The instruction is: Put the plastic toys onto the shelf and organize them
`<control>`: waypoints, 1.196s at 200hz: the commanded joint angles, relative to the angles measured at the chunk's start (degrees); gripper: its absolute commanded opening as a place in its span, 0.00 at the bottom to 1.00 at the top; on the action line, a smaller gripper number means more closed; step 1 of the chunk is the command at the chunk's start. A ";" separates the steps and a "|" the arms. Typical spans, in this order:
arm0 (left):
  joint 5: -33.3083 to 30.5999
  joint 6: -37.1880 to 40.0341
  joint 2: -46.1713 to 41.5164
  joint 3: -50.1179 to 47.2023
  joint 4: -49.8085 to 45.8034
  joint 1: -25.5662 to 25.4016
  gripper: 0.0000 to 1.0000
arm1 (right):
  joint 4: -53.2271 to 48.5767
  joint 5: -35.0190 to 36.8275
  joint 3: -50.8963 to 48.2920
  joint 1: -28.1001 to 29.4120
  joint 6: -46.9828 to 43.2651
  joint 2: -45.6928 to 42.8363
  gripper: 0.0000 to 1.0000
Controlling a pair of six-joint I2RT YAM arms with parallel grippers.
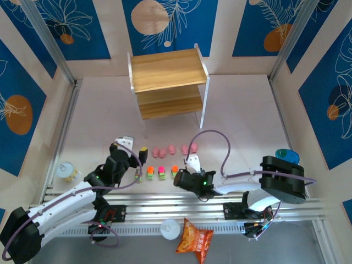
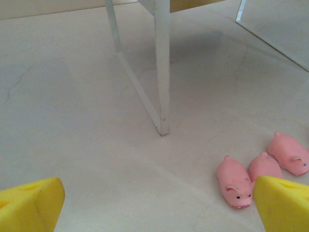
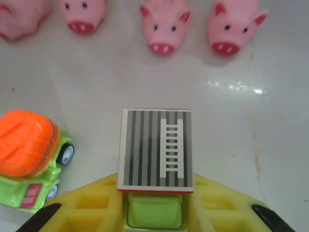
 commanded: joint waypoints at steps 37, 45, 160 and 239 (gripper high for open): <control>6.29 0.11 3.71 2.69 3.77 -0.28 1.00 | -4.00 0.49 1.13 -6.20 -8.12 -10.52 0.18; 7.09 0.22 4.33 2.86 4.06 -0.26 1.00 | -3.92 -0.13 1.60 -7.64 -9.83 -11.67 0.18; 18.60 2.77 9.92 5.52 4.34 -0.27 0.98 | -6.09 -7.73 18.95 -23.47 -28.02 -9.36 0.17; 19.18 2.55 12.32 6.03 5.14 -0.25 0.98 | -6.05 -10.15 31.07 -30.98 -32.05 -0.72 0.17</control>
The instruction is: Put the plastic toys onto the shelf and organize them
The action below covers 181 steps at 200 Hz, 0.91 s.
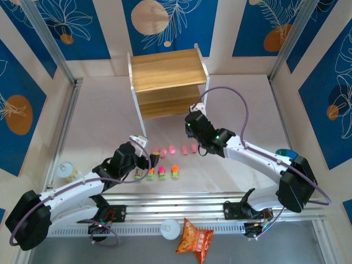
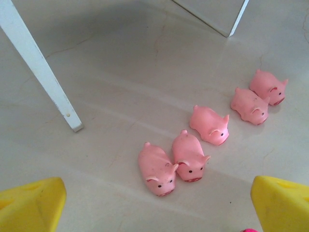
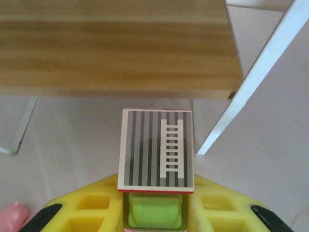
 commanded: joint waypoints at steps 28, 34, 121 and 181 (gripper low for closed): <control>1.43 0.31 0.68 1.55 1.79 -0.24 0.98 | -1.41 -2.84 8.79 -4.41 -2.32 5.83 0.17; 1.52 0.36 0.71 1.53 1.84 -0.21 0.98 | -1.67 -2.94 9.65 -4.78 -2.47 6.46 0.17; 1.35 0.41 1.28 1.64 2.36 -0.22 0.98 | -3.89 -4.28 17.41 -7.35 -2.25 13.44 0.17; 1.26 0.41 1.62 1.78 2.54 -0.23 0.98 | -3.97 -2.87 19.60 -7.63 -2.51 16.87 0.17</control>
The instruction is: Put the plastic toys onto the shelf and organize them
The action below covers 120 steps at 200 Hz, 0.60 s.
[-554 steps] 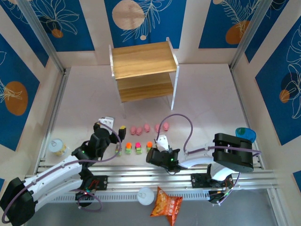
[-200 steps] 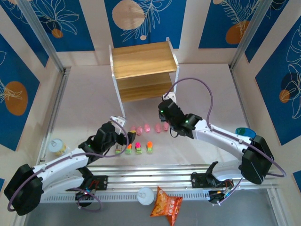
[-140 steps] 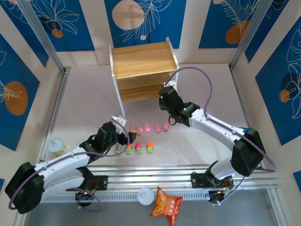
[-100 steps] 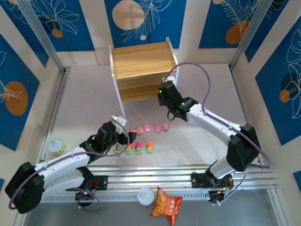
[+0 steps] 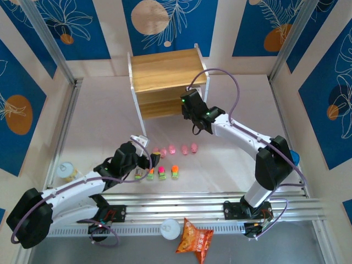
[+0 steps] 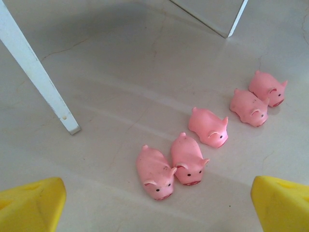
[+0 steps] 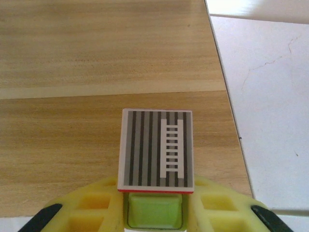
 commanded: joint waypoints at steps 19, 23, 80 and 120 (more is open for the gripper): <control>1.00 0.44 0.47 1.86 1.03 -0.22 0.98 | -0.08 1.07 2.50 -0.53 -0.90 1.88 0.17; 0.96 0.46 0.59 1.85 0.96 -0.23 0.98 | -0.09 1.28 2.60 -0.58 -1.00 2.03 0.17; 0.78 0.55 0.79 1.96 0.85 -0.13 0.98 | -0.36 3.05 3.79 -0.91 -0.70 3.88 0.18; 0.86 0.55 0.85 2.05 0.99 -0.17 0.98 | 0.42 3.66 3.84 -1.37 0.24 4.28 0.18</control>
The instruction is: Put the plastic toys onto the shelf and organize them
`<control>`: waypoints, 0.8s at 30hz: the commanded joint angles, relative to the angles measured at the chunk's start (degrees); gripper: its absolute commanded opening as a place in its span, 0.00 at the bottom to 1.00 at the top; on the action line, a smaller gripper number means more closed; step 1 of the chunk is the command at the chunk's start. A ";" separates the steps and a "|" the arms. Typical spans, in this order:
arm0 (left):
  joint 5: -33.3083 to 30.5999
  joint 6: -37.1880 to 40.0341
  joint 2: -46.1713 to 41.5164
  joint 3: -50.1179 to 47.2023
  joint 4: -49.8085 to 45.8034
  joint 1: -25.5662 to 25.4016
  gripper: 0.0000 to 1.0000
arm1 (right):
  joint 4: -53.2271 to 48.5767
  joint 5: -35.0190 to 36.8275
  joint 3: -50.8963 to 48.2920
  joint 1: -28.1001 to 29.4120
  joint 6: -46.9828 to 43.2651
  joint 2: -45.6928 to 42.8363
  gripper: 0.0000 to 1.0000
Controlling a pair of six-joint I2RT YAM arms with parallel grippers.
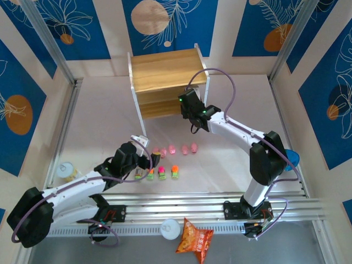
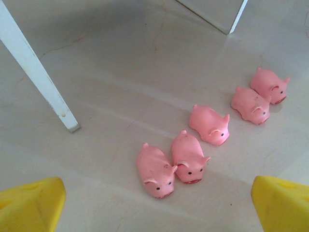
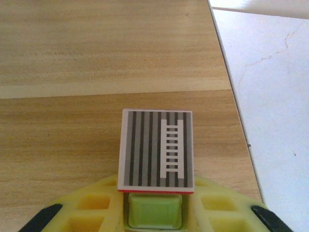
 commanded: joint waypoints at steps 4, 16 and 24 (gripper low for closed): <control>0.89 0.52 0.25 2.03 0.89 -0.20 0.98 | 1.58 2.56 1.76 -0.71 1.07 0.66 0.18; 0.80 0.59 -0.14 1.94 0.64 -0.13 0.98 | 3.72 3.88 1.12 -0.89 4.23 2.53 0.28; 0.80 0.60 -0.35 1.93 0.57 -0.17 0.98 | 4.34 4.05 0.03 -0.55 4.24 1.31 0.42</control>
